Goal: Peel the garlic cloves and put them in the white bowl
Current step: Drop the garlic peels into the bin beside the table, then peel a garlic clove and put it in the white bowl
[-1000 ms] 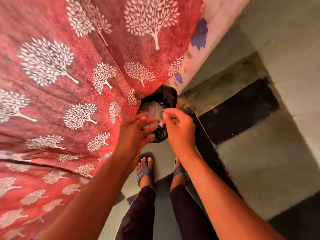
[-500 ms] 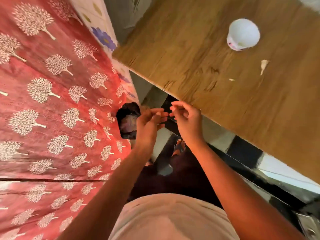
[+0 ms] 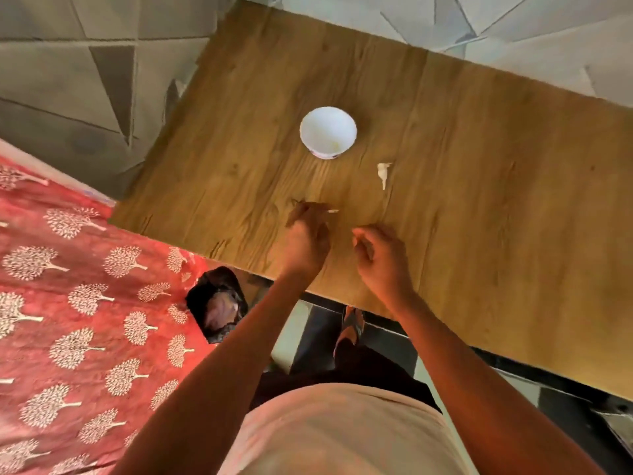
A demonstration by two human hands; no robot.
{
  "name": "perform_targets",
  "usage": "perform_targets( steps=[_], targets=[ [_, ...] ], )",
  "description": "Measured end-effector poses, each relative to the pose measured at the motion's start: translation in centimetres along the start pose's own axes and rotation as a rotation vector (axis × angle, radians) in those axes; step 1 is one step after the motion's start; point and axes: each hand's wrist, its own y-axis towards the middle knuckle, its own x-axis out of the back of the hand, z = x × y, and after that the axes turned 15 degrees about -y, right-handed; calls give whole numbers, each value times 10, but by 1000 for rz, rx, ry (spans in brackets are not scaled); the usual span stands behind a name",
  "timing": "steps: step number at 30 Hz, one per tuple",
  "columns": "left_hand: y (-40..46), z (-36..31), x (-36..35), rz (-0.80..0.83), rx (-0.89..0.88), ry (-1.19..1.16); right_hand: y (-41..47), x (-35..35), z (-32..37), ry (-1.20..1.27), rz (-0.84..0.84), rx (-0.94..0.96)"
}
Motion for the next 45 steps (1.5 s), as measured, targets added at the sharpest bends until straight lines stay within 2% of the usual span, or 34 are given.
perform_targets(
  steps=[3, 6, 11, 15, 19, 22, 24, 26, 28, 29, 31, 34, 37, 40, 45],
  targets=[
    [22, 16, -19, 9, -90, 176, 17, -1, -29, -160, -3, 278],
    [26, 12, -26, -7, -88, 255, 23, -1, -51, -179, 26, 427],
    [58, -20, -23, -97, -169, 217, 27, -3, -62, -127, 57, 424],
    [119, -56, -26, -176, -200, 368, 30, -3, -63, -63, 57, 418],
    [157, -72, -26, -43, -97, 617, 34, 1, -63, -18, 87, 416],
    [164, -71, -25, 7, 22, 683, 40, 4, -68, 8, 110, 410],
    [158, -68, -26, -44, -44, 609, 47, 7, -70, 37, 77, 368],
    [148, -64, -30, -118, -221, 483, 58, 10, -70, 71, -11, 252],
    [131, -61, -41, -110, -358, 384, 71, 15, -69, 73, -82, 73],
    [124, -59, -51, -60, -351, 329, 80, 17, -69, 65, -104, -17],
    [117, -54, -74, 48, -250, 230, 99, 18, -71, 59, -118, -153],
    [121, -41, -102, 158, -79, 180, 122, 19, -74, 37, -50, -234],
    [127, -34, -114, 126, -25, 133, 136, 18, -72, 47, 1, -247],
    [128, -35, -112, 65, 83, -25, 140, 18, -70, 90, 8, -271],
    [130, -28, -99, 104, 244, -289, 136, 18, -67, 191, 12, -352]
  ],
)
